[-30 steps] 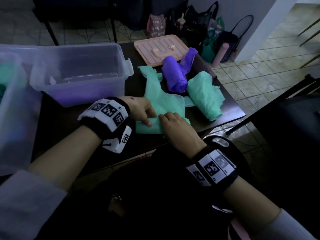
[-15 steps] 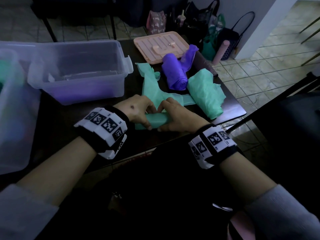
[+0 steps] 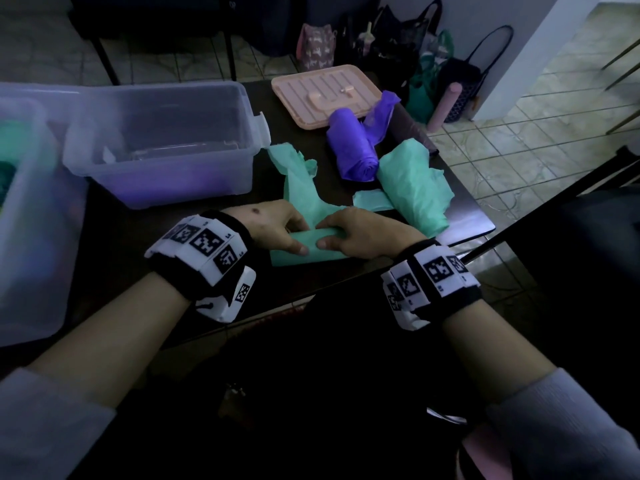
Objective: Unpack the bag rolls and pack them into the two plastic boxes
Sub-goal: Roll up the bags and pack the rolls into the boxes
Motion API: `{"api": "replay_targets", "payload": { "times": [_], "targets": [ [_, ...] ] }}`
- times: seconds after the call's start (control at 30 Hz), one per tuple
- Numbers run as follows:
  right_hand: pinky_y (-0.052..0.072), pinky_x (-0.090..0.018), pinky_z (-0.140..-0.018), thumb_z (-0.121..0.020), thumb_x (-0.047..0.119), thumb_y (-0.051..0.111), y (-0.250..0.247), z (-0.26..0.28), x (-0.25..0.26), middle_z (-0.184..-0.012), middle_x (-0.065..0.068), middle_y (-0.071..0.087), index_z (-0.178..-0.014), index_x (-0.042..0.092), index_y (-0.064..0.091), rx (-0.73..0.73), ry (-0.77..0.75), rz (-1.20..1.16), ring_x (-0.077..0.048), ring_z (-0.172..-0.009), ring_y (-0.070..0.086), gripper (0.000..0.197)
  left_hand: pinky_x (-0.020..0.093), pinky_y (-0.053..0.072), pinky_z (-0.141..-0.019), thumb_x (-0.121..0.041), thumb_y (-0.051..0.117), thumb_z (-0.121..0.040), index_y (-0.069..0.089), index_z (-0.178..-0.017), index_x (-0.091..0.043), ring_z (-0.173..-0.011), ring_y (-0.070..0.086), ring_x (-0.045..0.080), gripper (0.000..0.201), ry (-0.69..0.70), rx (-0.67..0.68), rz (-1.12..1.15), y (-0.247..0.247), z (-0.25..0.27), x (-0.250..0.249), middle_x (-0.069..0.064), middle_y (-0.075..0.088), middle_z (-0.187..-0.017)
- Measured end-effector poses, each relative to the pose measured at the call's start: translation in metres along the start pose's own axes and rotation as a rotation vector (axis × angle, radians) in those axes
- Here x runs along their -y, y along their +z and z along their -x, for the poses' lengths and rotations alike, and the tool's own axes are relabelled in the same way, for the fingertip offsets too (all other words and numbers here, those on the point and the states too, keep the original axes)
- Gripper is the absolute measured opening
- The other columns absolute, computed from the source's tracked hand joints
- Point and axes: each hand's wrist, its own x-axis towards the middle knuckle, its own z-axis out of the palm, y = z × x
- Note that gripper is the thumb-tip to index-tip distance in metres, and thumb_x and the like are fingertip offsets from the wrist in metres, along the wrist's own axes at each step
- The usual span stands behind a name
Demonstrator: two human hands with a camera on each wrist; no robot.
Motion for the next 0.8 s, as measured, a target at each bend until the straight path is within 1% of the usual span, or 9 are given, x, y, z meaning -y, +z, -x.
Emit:
{"api": "replay_targets", "payload": {
  "times": [0.07, 0.17, 0.23, 0.33, 0.43, 0.5, 0.6, 0.73, 0.8],
  "targets": [
    [0.033, -0.031, -0.105, -0.087, 0.034, 0.063, 0.002, 0.000, 0.004, -0.132, -0.008, 0.049, -0.133, 0.018, 0.049, -0.060, -0.025, 0.032, -0.023, -0.126, 0.041, 0.051, 0.021, 0.042, -0.087, -0.030, 0.064, -0.086, 0.059, -0.125, -0.017, -0.099, 0.057, 0.011, 0.041, -0.011, 0.034, -0.027, -0.004, 0.000, 0.001, -0.001, 0.063, -0.116],
    [0.034, -0.031, -0.100, -0.073, 0.035, 0.077, 0.006, 0.001, 0.009, -0.126, -0.006, 0.051, -0.129, 0.019, 0.049, -0.055, -0.048, 0.079, -0.022, -0.118, 0.043, 0.064, 0.026, 0.045, -0.091, -0.043, 0.059, -0.086, 0.061, -0.122, -0.017, -0.102, 0.058, 0.013, 0.044, -0.077, 0.025, 0.017, -0.014, -0.004, 0.009, -0.002, 0.063, -0.116],
    [0.037, -0.033, -0.099, -0.069, 0.031, 0.081, 0.008, -0.001, 0.006, -0.125, -0.006, 0.052, -0.129, 0.020, 0.050, -0.047, -0.044, 0.089, -0.023, -0.117, 0.046, 0.068, 0.028, 0.052, -0.083, -0.049, 0.053, -0.088, 0.059, -0.120, -0.007, -0.098, 0.062, 0.018, 0.053, -0.210, -0.129, 0.209, -0.021, -0.011, 0.015, 0.006, 0.064, -0.112],
    [0.041, -0.034, -0.096, -0.068, 0.026, 0.081, 0.008, -0.003, 0.003, -0.123, -0.007, 0.055, -0.128, 0.020, 0.052, -0.029, -0.022, 0.052, -0.024, -0.114, 0.050, 0.067, 0.037, 0.053, -0.086, -0.051, 0.047, -0.091, 0.050, -0.123, 0.005, -0.100, 0.063, 0.028, 0.064, -0.337, -0.339, 0.470, -0.026, -0.025, 0.017, 0.017, 0.061, -0.116],
    [0.042, -0.033, -0.095, -0.068, 0.025, 0.081, 0.006, -0.004, 0.004, -0.123, -0.007, 0.056, -0.128, 0.020, 0.053, -0.015, -0.021, 0.046, -0.024, -0.113, 0.051, 0.067, 0.034, 0.049, -0.083, -0.035, 0.059, -0.090, 0.051, -0.125, -0.001, -0.105, 0.058, 0.025, 0.049, -0.325, -0.332, 0.694, -0.028, -0.037, 0.008, 0.013, 0.060, -0.121],
    [0.041, -0.032, -0.094, -0.069, 0.025, 0.081, 0.006, -0.005, 0.003, -0.124, -0.007, 0.056, -0.129, 0.019, 0.052, -0.015, -0.025, 0.044, -0.024, -0.114, 0.051, 0.067, 0.032, 0.048, -0.082, -0.023, 0.064, -0.087, 0.058, -0.113, -0.008, -0.101, 0.058, 0.020, 0.030, -0.303, -0.319, 0.761, -0.029, -0.044, 0.003, 0.009, 0.062, -0.120],
    [0.040, -0.030, -0.093, -0.069, 0.025, 0.080, 0.006, -0.005, 0.002, -0.124, -0.008, 0.056, -0.130, 0.018, 0.052, -0.026, -0.027, 0.042, -0.025, -0.115, 0.051, 0.068, 0.034, 0.047, -0.080, -0.018, 0.060, -0.090, 0.059, -0.090, -0.021, -0.099, 0.056, 0.018, 0.003, -0.268, -0.301, 0.851, -0.032, -0.050, -0.007, 0.004, 0.061, -0.113],
    [0.041, -0.032, -0.096, -0.069, 0.025, 0.080, 0.007, -0.006, 0.002, -0.125, -0.008, 0.056, -0.131, 0.018, 0.051, -0.020, -0.019, 0.036, -0.025, -0.115, 0.051, 0.068, 0.030, 0.048, -0.065, -0.009, 0.050, -0.093, 0.059, -0.091, -0.023, -0.079, 0.057, 0.013, 0.017, -0.198, -0.338, 0.946, -0.037, -0.058, -0.013, 0.000, 0.061, -0.092],
    [0.042, -0.036, -0.097, -0.068, 0.026, 0.081, 0.007, -0.007, 0.001, -0.125, -0.008, 0.057, -0.130, 0.019, 0.052, -0.017, -0.016, 0.027, -0.026, -0.115, 0.052, 0.068, 0.031, 0.052, -0.065, -0.005, 0.050, -0.092, 0.060, -0.086, -0.017, -0.075, 0.059, 0.015, 0.017, -0.207, -0.413, 0.914, -0.040, -0.060, -0.015, 0.004, 0.063, -0.092]
  ]
}}
